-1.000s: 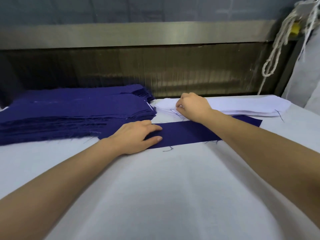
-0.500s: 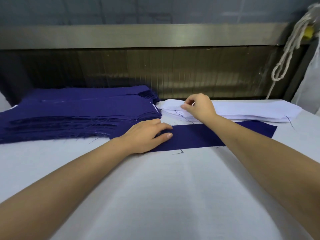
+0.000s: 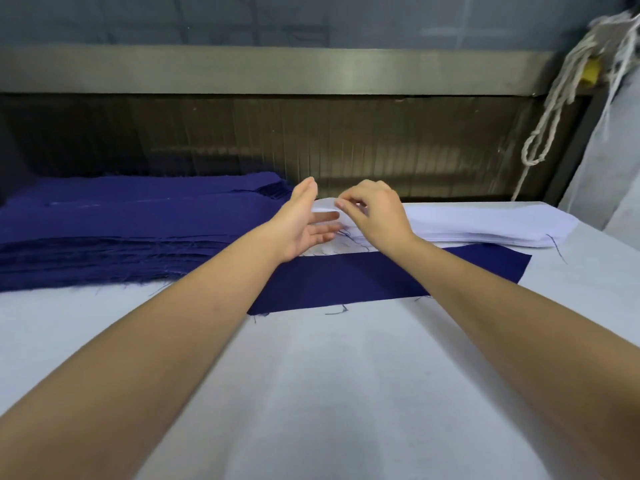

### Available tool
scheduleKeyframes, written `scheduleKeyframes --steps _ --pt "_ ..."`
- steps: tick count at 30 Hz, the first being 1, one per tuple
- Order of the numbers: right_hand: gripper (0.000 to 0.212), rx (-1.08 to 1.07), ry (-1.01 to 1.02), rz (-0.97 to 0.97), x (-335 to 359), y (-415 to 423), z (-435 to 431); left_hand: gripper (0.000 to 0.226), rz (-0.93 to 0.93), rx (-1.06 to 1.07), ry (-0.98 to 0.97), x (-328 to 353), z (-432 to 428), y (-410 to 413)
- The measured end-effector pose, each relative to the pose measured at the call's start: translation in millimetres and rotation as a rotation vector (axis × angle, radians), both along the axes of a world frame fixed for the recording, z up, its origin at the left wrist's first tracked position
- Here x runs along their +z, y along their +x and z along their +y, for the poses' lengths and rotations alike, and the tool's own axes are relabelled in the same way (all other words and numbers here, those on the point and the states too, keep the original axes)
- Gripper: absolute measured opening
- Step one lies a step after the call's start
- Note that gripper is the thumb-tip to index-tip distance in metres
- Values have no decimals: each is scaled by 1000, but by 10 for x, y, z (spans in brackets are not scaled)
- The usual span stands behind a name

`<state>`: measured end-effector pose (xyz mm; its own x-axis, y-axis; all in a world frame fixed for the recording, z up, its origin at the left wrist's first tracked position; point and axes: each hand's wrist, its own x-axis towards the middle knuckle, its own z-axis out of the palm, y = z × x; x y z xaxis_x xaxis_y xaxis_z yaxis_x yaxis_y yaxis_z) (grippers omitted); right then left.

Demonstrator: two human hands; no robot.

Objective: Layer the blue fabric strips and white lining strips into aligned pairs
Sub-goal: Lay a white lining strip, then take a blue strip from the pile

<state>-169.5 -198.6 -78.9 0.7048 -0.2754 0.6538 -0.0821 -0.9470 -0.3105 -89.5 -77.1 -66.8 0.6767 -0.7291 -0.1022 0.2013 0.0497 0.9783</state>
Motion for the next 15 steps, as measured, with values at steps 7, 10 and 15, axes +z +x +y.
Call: scheduleKeyframes --steps 7,10,15 --pt "30 -36 -282 204 -106 -95 -76 31 -43 168 125 57 -58 10" --pt "39 -108 -301 281 -164 -166 -169 22 -165 224 147 63 78 60" --pt "40 -245 -223 298 -194 -308 -344 19 -310 299 162 67 400 99"
